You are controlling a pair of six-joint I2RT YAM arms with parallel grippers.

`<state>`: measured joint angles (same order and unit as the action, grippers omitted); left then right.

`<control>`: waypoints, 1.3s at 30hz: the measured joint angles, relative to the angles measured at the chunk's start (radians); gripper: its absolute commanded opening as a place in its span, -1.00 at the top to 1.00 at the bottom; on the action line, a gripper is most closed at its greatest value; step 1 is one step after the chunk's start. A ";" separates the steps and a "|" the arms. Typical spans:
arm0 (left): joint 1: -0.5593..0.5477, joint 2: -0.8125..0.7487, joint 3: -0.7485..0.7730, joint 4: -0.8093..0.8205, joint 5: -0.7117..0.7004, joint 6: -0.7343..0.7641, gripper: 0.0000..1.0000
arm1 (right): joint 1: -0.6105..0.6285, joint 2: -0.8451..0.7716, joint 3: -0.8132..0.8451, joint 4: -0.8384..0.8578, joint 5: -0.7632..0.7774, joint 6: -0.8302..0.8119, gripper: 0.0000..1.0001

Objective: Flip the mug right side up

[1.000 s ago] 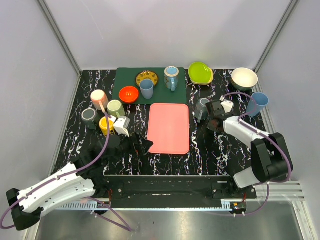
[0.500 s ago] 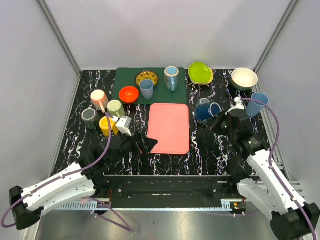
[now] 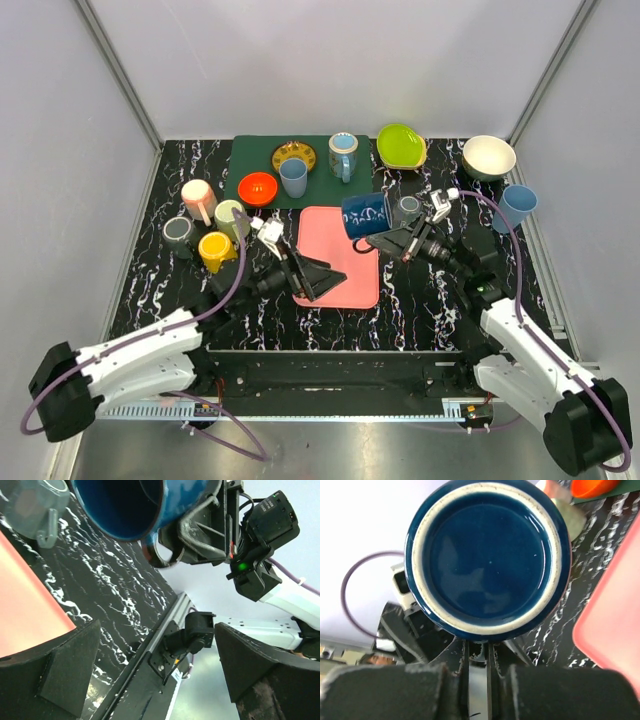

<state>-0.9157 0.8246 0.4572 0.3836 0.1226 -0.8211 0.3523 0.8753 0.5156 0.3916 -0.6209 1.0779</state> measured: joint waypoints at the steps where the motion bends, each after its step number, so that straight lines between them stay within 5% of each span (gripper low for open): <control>1: 0.009 0.041 0.008 0.036 0.033 -0.017 -0.98 | 0.015 0.002 0.003 0.012 -0.011 0.000 1.00; 7: 0.035 0.137 0.010 0.198 0.135 -0.105 -0.89 | 0.111 0.003 0.049 0.008 -0.047 -0.063 1.00; 23: 0.081 0.330 0.025 0.542 0.225 -0.323 -0.23 | 0.148 0.005 0.053 0.016 -0.028 -0.159 1.00; 30: 0.102 0.391 0.024 0.660 0.242 -0.397 0.30 | 0.151 0.005 0.053 0.075 -0.027 -0.152 1.00; 39: 0.119 0.413 0.023 0.743 0.261 -0.445 0.28 | 0.158 0.005 0.053 0.139 -0.035 -0.140 1.00</control>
<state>-0.7971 1.2373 0.4805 1.1271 0.3840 -1.2663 0.5102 0.8803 0.5682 0.5308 -0.6559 0.9382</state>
